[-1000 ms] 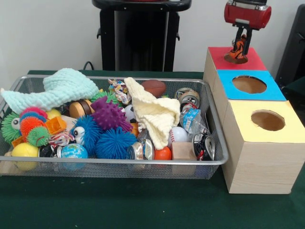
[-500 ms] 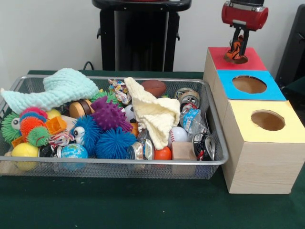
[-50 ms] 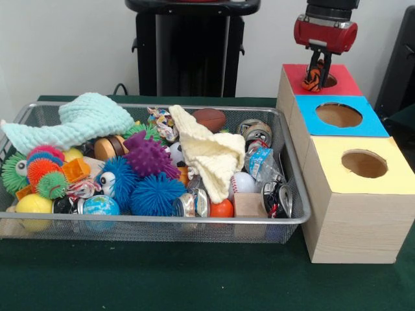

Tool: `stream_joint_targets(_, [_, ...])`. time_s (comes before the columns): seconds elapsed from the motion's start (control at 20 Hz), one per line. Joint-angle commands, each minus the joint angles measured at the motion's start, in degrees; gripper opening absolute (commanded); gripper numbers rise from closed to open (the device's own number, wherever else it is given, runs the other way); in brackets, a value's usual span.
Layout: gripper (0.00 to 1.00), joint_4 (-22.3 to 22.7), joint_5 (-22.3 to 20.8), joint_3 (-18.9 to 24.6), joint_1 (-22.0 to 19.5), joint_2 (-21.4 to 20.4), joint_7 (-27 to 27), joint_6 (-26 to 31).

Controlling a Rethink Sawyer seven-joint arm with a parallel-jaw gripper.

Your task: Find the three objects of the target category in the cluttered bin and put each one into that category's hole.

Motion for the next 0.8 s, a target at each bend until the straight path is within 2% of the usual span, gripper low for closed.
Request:
stream_joint_targets(0.05, [0.0, 2.12, -1.36, 8.4, -2.46, 8.33, 17.98, -9.23])
stream_joint_targets(0.35, [0.0, 2.01, 0.68, 8.47, -0.9, 8.37, 18.49, -9.4])
stream_joint_targets(0.8, [0.0, 5.87, 1.07, 8.23, -1.19, 1.93, 17.41, -5.53])
